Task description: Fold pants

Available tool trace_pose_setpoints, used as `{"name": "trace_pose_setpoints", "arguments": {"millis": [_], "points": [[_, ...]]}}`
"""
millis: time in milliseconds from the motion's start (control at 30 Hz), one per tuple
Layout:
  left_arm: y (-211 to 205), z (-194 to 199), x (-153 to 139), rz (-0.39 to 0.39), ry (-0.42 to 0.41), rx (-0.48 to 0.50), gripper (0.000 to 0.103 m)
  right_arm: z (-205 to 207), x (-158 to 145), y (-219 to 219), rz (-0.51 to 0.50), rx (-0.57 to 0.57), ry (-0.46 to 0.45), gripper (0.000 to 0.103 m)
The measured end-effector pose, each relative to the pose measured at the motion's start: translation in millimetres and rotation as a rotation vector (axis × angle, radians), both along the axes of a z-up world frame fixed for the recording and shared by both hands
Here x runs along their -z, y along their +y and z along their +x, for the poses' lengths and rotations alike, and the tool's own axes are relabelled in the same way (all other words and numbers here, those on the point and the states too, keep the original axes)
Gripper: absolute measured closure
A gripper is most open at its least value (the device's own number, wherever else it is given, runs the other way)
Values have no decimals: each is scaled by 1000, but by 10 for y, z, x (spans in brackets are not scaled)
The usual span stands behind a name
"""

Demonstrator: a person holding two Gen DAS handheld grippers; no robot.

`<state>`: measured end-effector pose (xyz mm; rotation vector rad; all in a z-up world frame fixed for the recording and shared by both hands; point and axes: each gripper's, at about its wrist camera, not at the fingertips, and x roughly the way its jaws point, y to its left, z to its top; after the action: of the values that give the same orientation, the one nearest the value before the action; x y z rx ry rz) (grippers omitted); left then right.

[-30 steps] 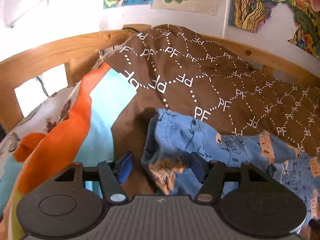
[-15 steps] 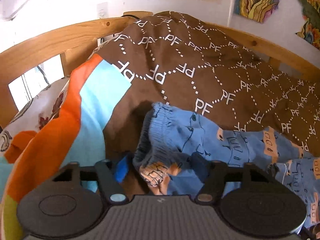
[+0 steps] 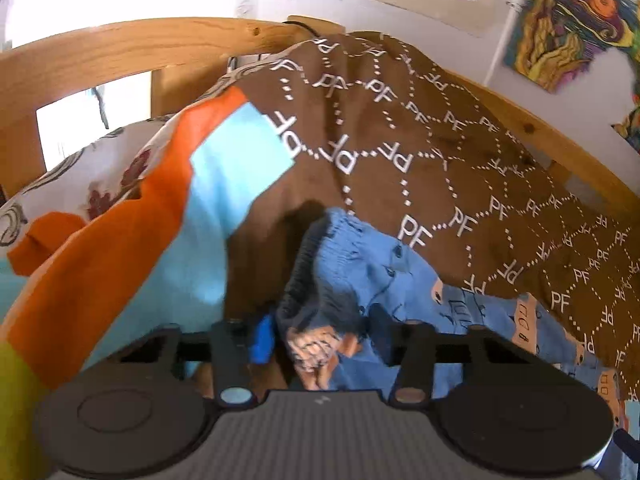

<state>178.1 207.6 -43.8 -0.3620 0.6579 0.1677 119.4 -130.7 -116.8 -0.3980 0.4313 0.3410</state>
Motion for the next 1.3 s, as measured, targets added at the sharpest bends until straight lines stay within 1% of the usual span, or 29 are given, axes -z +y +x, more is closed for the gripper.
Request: {"name": "trace_pose_setpoints", "arguments": {"millis": [33, 133, 233, 300, 400, 500, 700, 800, 867, 967, 1100, 1167, 1200, 1300], "points": [[21, -1, -2, -12, 5, -8, 71, 2, -1, 0, 2, 2, 0, 1], [54, -7, -9, -64, 12, -43, 81, 2, -5, 2, 1, 1, -1, 1], [-57, -11, -74, -52, 15, -72, 84, 0, -7, 6, 1, 2, -2, 1], [-216, -39, -169, -15, -11, -47, 84, -3, -15, 2, 5, 5, -6, 1], [-500, -89, -337, 57, -63, 41, 85, -2, -34, -25, 9, 13, -15, 1], [-796, -129, -491, 116, -107, 152, 85, 5, -85, -72, 9, 31, -27, 1], [-1413, -231, -674, 184, -170, 363, 85, 32, -324, -311, 22, 100, -85, 1], [-1726, -240, -654, 210, -162, 458, 85, 35, -415, -505, 16, 151, -107, 1], [-1927, -238, -611, 221, -161, 523, 85, 60, -461, -657, -14, 184, -121, 1], [-2221, -215, -510, 217, -143, 608, 84, 123, -510, -919, -67, 231, -126, 1], [-2544, -180, -382, 245, -142, 692, 84, 205, -546, -1298, -44, 314, -108, 1], [-2688, -166, -287, 263, -133, 739, 82, 249, -550, -1491, -18, 365, -95, 1], [-2756, -171, -226, 278, -123, 766, 78, 270, -552, -1578, 8, 386, -82, 1], [-2891, -239, -73, 327, -123, 814, 40, 291, -559, -1821, 146, 436, -40, 1]]}}
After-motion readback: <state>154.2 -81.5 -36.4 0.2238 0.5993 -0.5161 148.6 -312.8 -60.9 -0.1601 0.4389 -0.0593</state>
